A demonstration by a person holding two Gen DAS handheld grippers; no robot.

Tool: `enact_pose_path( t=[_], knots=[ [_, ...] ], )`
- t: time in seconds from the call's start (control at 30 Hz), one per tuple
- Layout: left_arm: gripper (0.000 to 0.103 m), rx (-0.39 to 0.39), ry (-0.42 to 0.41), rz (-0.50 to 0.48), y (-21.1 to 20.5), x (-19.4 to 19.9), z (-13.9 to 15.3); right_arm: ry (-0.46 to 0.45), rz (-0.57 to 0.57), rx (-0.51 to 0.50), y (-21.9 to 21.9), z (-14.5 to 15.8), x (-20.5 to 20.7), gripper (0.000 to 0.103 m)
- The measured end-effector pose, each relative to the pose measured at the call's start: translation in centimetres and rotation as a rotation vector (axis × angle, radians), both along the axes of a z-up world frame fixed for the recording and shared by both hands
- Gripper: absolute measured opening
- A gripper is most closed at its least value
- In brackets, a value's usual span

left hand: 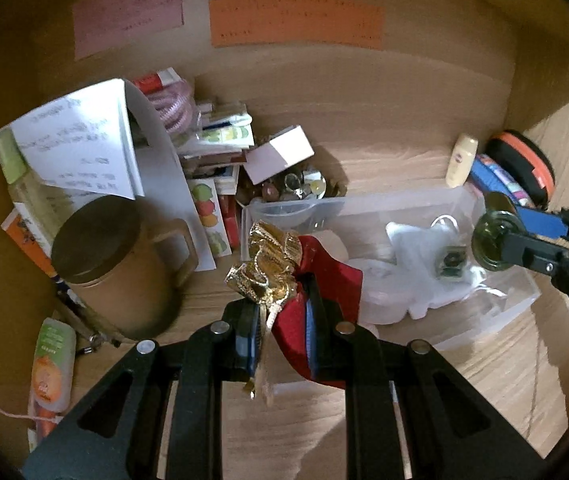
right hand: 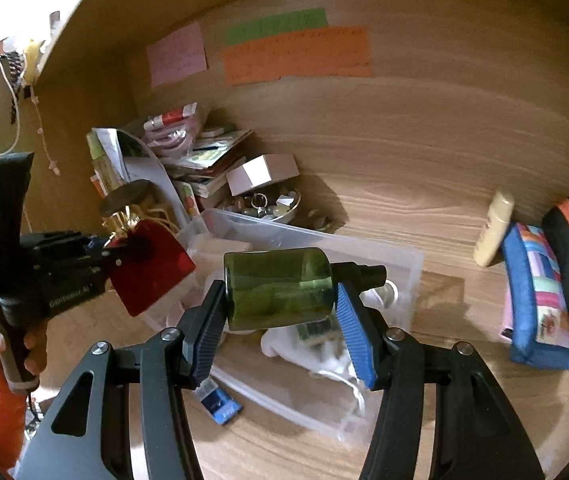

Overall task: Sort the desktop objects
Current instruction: 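Carry the red pouch and green bottle over the clear bin with both grippers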

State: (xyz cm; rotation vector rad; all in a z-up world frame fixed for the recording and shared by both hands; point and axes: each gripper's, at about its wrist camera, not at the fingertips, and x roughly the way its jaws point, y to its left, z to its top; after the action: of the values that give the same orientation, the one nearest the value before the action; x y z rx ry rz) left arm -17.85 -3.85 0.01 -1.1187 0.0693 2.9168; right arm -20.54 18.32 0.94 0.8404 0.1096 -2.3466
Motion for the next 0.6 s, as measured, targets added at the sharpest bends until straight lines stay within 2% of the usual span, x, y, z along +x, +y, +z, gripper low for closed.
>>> enact_pose_path(
  t=[0.23, 0.6],
  knots=[
    [0.018, -0.026, -0.036, -0.015, 0.3, -1.8, -2.0, -0.04, 0.002, 0.056, -2.7, -1.4, -2.4, 0.051],
    [0.018, -0.008, -0.06, -0.076, 0.2, -3.4, -3.7, -0.087, -0.044, 0.124, -5.4, -4.2, -5.7, 0.051]
  ],
)
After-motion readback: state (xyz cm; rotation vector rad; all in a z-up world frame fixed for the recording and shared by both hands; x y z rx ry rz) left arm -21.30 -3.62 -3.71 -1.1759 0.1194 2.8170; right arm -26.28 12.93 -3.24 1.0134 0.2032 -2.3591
